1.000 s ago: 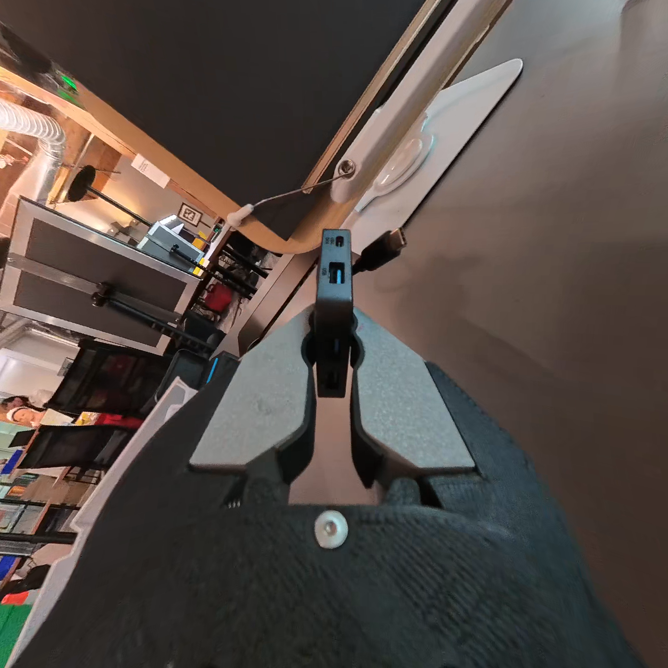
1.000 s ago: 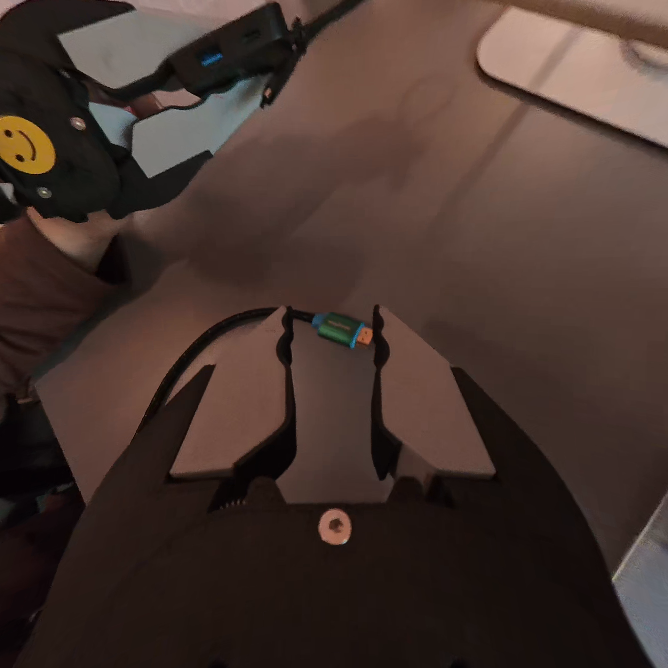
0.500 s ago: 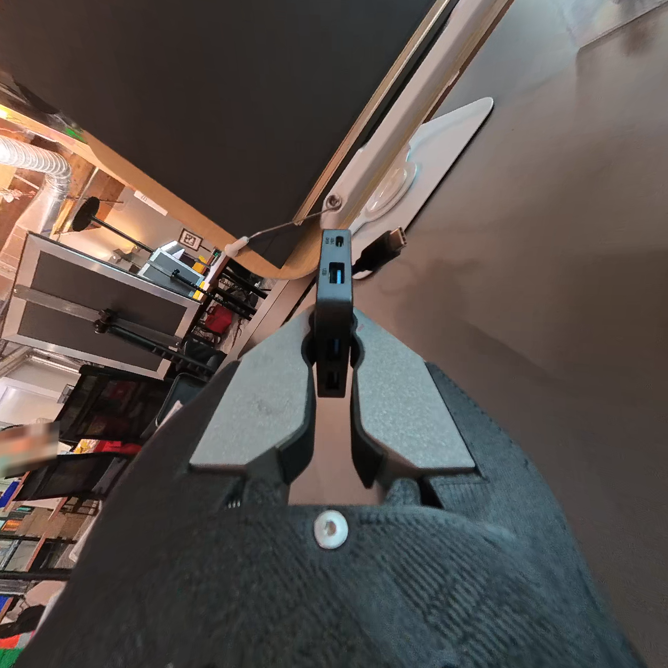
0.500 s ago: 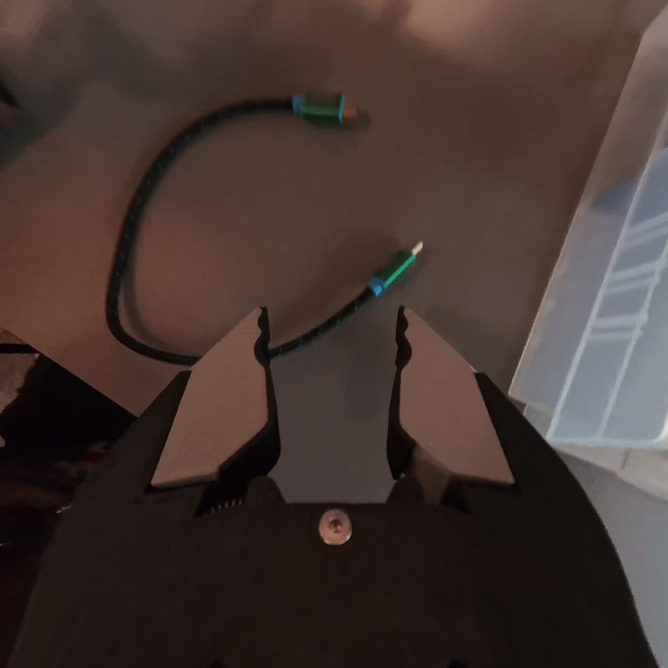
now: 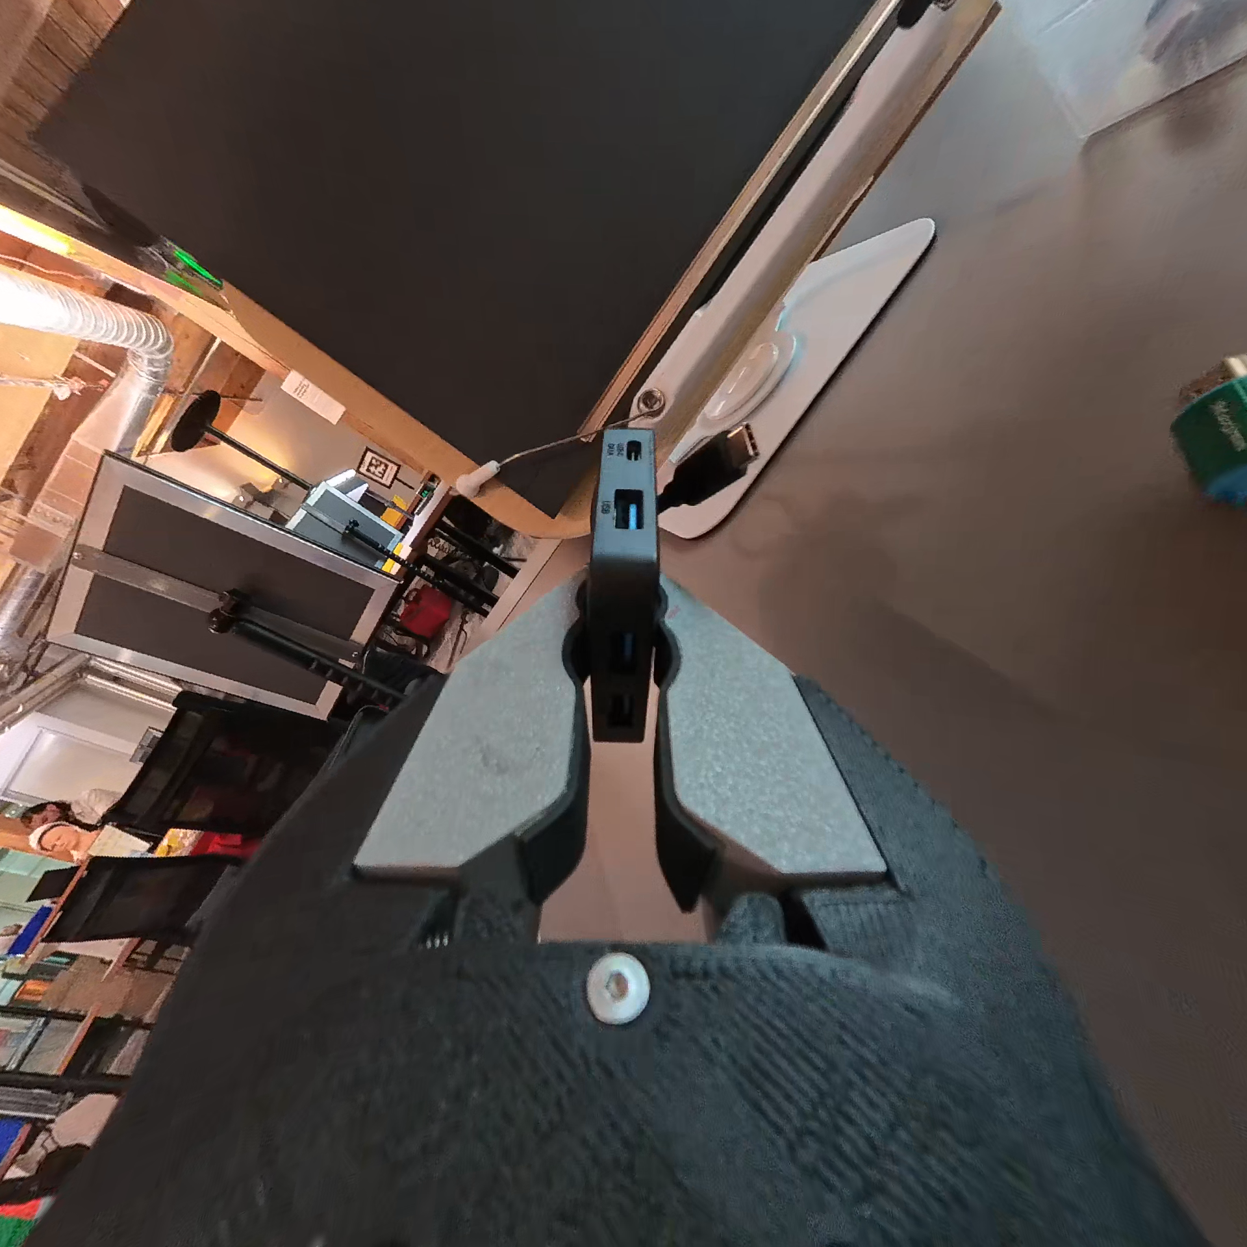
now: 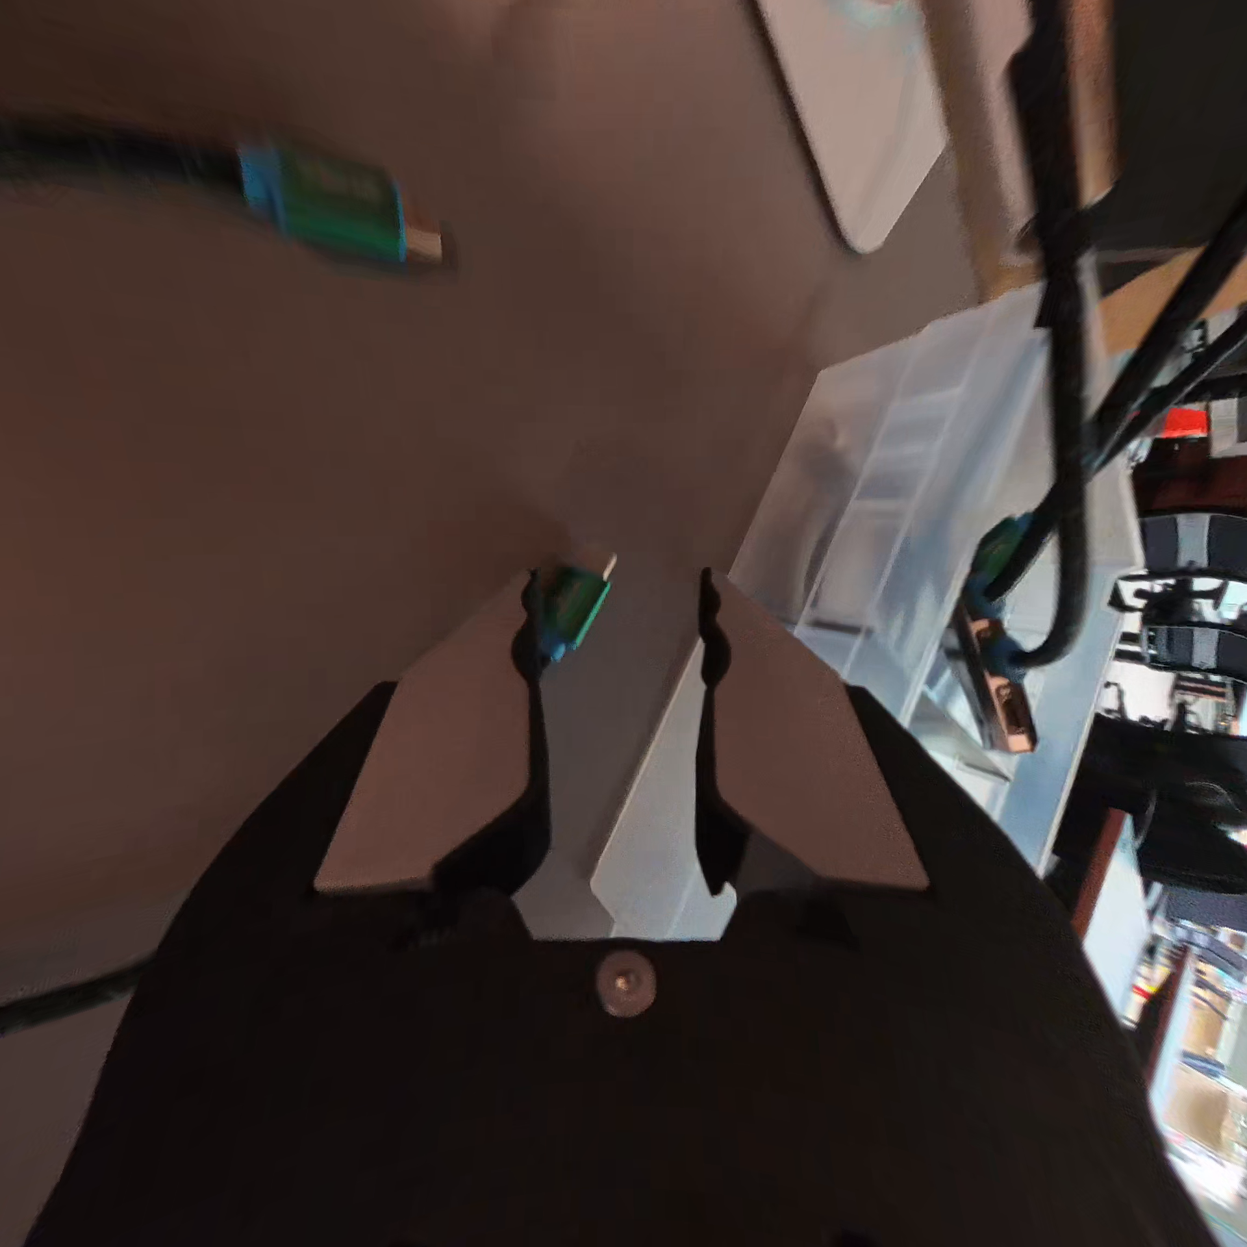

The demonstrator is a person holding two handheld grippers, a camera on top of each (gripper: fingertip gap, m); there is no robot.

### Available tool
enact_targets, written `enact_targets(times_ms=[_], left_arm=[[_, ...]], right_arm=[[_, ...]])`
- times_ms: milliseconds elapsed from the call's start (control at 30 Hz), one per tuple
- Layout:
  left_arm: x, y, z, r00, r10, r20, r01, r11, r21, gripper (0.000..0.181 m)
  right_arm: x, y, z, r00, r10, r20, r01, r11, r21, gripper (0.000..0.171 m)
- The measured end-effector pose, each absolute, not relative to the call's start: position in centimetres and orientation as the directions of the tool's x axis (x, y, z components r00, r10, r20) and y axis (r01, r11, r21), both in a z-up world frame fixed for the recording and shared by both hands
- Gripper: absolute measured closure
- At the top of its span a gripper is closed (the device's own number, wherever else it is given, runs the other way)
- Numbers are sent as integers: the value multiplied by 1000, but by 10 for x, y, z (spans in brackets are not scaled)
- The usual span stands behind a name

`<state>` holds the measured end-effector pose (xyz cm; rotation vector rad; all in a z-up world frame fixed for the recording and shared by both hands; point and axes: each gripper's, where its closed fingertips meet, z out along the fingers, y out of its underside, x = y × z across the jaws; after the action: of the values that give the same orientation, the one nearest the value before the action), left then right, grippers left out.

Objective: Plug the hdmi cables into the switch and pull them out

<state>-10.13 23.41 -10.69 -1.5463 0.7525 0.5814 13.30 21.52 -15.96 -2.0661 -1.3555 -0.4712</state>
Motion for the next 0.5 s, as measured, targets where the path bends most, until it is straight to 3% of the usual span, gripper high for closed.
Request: enact_targets(times_ms=[100,200,267,333,467,500], left_arm=[[-98,233,-107,631,-139,-763,-770,6,-638,170],[-97,235,-109,613,-137,-778,-786,-2,-619,170],[-95,235,-111,606,-142,-783,-791,-5,-612,169],[-95,235,-112,603,-147,-784,-793,-7,-609,169],[-96,234,-108,607,-133,-784,-791,-3,-612,169],[-97,233,-107,609,-129,-783,-789,-2,-614,169]], right_arm=[[95,210,-141,512,697,503,839,-279,-467,126],[44,170,-155,581,801,145,680,-379,-628,111],[16,141,-173,550,833,-58,621,-454,-639,100],[6,134,-189,557,830,-36,629,-449,-635,98],[-7,117,-200,458,889,1,695,-357,-625,157],[-8,104,-200,372,928,-6,738,-300,-605,157]])
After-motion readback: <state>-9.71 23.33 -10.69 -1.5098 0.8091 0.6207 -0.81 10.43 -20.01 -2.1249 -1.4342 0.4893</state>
